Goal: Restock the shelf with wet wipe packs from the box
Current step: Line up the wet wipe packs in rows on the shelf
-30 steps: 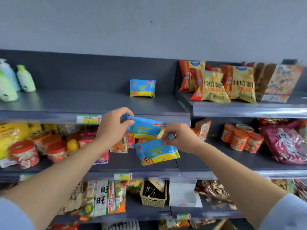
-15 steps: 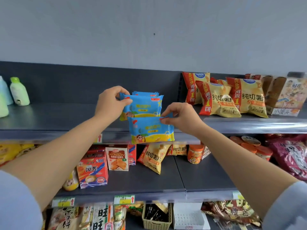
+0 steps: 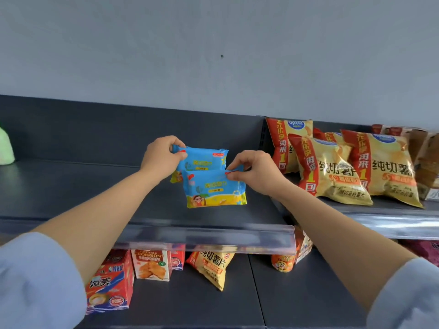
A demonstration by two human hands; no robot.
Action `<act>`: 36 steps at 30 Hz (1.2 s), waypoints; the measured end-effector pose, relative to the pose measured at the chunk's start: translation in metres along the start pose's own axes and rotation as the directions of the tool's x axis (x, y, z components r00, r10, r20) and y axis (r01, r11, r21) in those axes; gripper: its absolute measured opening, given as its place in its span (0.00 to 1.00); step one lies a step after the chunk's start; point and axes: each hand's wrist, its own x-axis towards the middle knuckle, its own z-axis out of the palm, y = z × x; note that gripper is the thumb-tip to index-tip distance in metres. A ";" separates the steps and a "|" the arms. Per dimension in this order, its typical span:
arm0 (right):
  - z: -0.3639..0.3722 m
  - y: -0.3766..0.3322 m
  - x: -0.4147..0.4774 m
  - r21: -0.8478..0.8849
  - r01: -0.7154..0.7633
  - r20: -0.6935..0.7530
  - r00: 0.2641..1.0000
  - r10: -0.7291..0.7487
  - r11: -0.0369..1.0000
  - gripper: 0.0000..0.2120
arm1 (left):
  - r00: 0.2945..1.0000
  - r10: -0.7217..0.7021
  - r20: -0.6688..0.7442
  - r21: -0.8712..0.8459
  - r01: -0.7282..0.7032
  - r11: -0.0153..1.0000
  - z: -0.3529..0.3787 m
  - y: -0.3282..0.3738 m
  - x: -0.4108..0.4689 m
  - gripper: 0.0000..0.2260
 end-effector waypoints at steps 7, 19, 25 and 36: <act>0.006 0.028 0.024 -0.019 -0.033 0.012 0.999 0.034 0.999 0.04 | 0.996 -0.056 0.069 -0.028 0.058 0.998 0.032 -0.015 0.032 0.05; 0.018 0.060 0.064 -0.022 -0.113 -0.003 0.994 0.113 0.993 0.06 | 0.980 -0.102 0.171 0.004 0.103 0.995 0.066 -0.042 0.080 0.06; 0.026 0.063 0.078 -0.034 -0.144 -0.010 0.990 0.144 0.989 0.05 | 0.986 -0.038 0.165 0.142 0.015 0.990 0.071 -0.054 0.092 0.04; 0.037 0.065 0.092 -0.072 -0.154 0.024 0.987 0.156 0.985 0.04 | 0.976 0.069 0.207 0.190 -0.109 0.976 0.067 -0.064 0.104 0.06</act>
